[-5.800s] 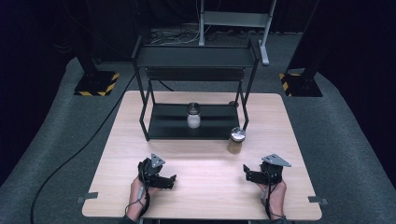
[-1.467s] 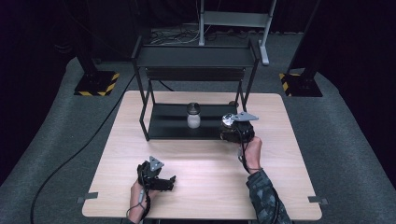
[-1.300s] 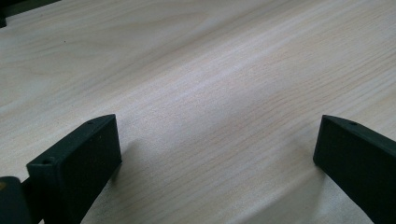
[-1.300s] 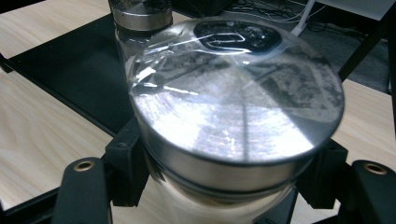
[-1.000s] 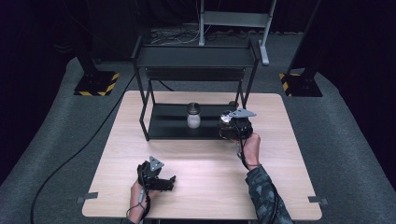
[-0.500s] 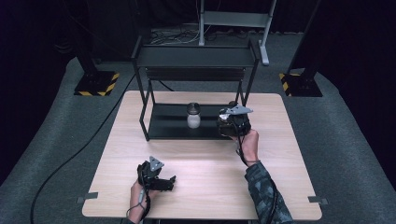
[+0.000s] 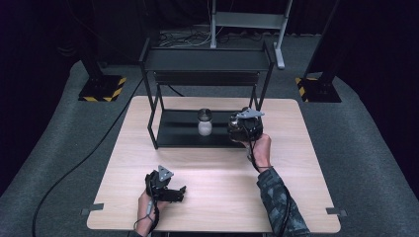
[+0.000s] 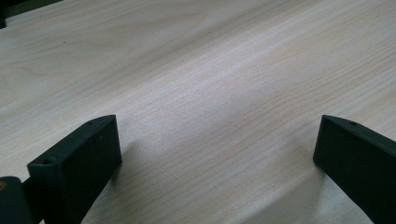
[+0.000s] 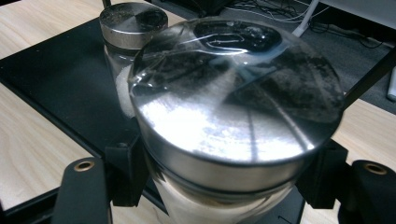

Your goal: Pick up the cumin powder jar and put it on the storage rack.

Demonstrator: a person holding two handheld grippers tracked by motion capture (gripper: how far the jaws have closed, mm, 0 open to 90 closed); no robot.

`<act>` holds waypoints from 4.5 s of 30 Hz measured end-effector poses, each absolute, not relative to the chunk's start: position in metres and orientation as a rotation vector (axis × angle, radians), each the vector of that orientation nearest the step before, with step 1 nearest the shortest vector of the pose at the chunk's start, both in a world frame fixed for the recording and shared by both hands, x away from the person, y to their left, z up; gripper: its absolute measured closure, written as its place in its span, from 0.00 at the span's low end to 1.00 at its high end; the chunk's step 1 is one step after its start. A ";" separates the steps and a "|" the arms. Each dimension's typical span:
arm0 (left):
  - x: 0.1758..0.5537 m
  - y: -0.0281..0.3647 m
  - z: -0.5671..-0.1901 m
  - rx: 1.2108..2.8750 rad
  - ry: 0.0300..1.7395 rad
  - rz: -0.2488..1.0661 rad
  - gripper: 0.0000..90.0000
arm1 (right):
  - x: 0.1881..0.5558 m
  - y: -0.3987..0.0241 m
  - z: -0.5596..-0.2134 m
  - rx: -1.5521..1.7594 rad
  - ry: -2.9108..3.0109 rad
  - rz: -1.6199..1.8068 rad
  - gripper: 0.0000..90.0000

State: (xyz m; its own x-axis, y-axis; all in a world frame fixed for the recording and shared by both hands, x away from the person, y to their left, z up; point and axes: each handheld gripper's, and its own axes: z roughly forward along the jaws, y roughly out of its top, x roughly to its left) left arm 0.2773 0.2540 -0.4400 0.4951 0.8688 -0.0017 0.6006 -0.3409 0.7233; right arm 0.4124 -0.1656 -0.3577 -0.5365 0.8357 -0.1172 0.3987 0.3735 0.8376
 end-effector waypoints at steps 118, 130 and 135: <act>0.277 0.254 -0.440 2.068 1.202 0.511 0.00 | 0.484 -0.138 -0.389 1.169 2.115 1.109 0.34; 0.278 0.254 -0.440 2.068 1.202 0.509 0.00 | 0.483 -0.134 -0.396 1.148 2.116 1.132 0.34; 0.278 0.254 -0.440 2.068 1.202 0.509 0.00 | 0.482 -0.135 -0.399 1.133 2.110 1.139 0.34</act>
State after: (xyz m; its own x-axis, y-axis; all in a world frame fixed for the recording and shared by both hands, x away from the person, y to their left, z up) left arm 0.2776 0.2543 -0.4401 0.4963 0.8681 -0.0040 0.6011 -0.3403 0.7231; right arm 0.4819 -0.1347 -0.3995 -0.5391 0.8418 -0.0289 0.4379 0.3094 0.8441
